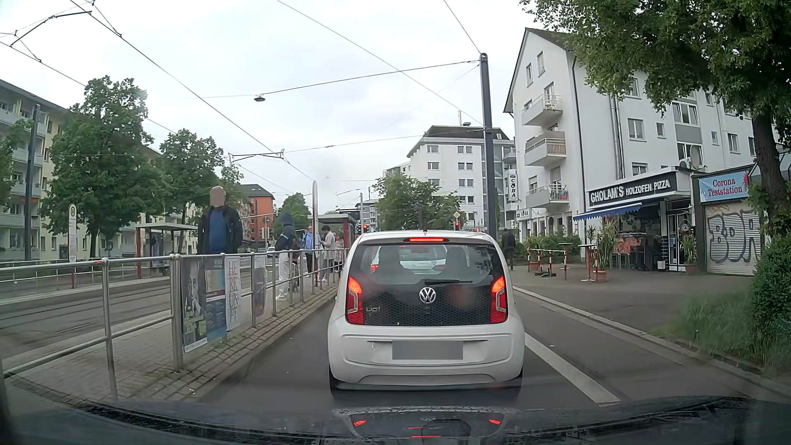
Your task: Follow the waypoints while adhering to traffic rules and regulations
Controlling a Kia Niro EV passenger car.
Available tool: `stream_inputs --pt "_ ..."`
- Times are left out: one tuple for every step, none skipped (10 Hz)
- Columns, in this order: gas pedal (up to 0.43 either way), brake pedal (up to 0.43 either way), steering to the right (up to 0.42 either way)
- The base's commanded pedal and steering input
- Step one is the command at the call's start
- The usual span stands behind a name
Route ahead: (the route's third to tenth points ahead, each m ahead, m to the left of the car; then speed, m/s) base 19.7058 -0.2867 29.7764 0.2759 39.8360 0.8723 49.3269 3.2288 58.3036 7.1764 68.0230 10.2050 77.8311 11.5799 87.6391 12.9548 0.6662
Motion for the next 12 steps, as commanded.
stream_inputs --pt "0.000 0.152 -0.070" --pt "0.000 0.152 -0.065" --pt "0.000 0.152 -0.056" --pt "0.000 0.146 -0.047" --pt "0.000 0.134 -0.038" --pt "0.000 0.128 -0.026" --pt "0.000 0.134 -0.018" --pt "0.000 0.128 -0.008" --pt "0.000 0.128 -0.002" --pt "0.000 0.128 -0.001" --pt "0.000 0.140 -0.004" --pt "0.000 0.146 -0.010"
